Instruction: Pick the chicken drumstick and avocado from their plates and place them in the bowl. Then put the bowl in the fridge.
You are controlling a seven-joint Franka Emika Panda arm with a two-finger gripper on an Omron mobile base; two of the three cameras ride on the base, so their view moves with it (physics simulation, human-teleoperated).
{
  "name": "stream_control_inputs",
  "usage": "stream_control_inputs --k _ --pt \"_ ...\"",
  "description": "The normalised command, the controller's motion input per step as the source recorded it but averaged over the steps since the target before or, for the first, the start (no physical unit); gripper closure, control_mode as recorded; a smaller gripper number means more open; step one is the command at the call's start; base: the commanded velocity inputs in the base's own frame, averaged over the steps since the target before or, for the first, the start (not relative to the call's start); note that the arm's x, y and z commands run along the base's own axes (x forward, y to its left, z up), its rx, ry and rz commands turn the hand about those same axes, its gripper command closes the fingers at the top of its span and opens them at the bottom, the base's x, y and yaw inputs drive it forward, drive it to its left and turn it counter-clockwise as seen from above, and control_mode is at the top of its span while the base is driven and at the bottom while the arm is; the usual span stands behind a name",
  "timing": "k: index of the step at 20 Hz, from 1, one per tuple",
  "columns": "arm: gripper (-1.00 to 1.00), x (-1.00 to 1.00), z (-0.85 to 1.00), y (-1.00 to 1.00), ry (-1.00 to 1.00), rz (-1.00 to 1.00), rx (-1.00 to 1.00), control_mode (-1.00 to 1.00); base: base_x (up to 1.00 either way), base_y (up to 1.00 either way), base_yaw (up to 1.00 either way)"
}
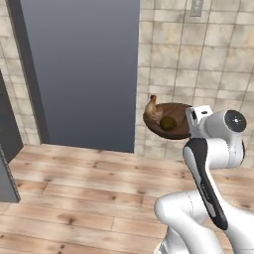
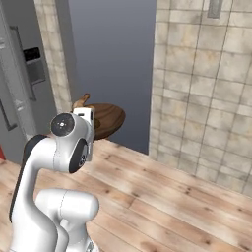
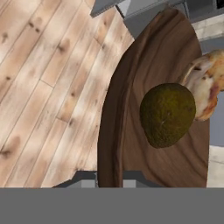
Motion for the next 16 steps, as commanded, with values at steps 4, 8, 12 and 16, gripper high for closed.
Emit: stream_control_inputs --k 4,8,12,16 --pt "1.00 0.00 0.00 0.00 0.00 0.00 0.00 1.00 0.94 0.23 0.06" --pt "1.00 0.00 0.00 0.00 0.00 0.00 0.00 1.00 0.94 0.23 0.06" --pt "1.00 0.00 0.00 0.00 0.00 0.00 0.00 1.00 0.94 0.18 0.09" --pt "1.00 0.00 0.00 0.00 0.00 0.00 0.00 1.00 0.93 0.13 0.14"
